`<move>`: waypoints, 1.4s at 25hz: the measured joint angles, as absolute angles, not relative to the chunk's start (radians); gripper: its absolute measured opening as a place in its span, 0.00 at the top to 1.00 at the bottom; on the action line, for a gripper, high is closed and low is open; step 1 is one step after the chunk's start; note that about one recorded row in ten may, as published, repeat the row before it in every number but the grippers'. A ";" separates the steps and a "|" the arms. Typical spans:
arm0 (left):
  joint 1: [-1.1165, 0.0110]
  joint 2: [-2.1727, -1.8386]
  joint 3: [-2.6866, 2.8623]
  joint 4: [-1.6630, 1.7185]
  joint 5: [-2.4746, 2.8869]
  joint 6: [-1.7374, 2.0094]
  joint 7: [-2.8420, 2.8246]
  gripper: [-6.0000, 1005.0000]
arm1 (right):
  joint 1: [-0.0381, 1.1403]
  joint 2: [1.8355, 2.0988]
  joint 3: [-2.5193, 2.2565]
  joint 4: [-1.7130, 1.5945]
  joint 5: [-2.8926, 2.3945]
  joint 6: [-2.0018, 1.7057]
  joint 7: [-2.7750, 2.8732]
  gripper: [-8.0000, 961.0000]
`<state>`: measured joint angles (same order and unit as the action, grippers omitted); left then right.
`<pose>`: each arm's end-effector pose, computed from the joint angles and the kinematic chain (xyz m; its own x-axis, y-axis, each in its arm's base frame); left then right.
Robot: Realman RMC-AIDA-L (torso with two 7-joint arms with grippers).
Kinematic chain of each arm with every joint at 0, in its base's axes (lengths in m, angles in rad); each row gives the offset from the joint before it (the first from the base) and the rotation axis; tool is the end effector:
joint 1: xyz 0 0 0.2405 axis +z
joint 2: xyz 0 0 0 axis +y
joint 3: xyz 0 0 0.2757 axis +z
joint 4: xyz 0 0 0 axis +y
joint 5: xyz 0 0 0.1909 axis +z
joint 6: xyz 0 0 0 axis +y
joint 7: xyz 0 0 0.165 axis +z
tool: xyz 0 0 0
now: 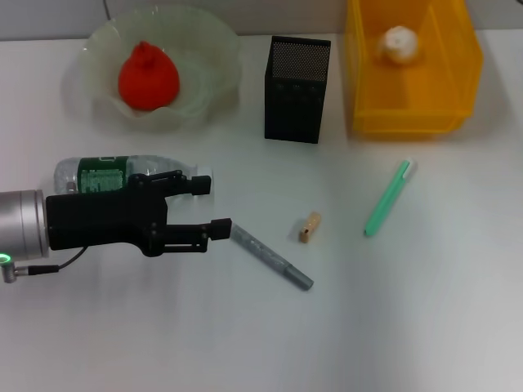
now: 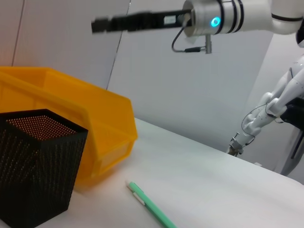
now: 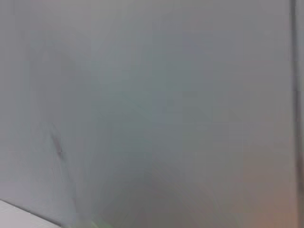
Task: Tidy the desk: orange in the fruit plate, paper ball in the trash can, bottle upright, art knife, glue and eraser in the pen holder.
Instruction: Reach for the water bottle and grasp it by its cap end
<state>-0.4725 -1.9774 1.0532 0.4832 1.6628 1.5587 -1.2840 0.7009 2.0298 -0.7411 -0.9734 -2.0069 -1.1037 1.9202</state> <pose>-0.2668 0.3020 -0.0354 0.7743 0.3520 0.5260 0.4255 -0.9047 -0.0208 0.1981 0.4588 0.0705 0.7253 -0.3150 -0.6122 -0.6548 -0.5901 -0.4721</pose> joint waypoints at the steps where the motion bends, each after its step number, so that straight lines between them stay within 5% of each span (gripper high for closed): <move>1: -0.472 -1.977 1.053 0.483 1.663 1.559 -1.284 0.16 | 0.688 2.027 -0.741 -0.972 -1.950 -1.138 1.896 0.19; 13: -0.478 -1.980 1.054 0.485 1.663 1.565 -1.283 0.16 | 0.568 1.989 -0.679 -0.835 -1.770 -1.661 1.635 0.19; 35: -0.563 -1.995 1.044 0.518 1.756 1.491 -1.291 0.16 | 0.517 2.023 -0.692 -0.622 -2.064 -1.595 1.390 0.19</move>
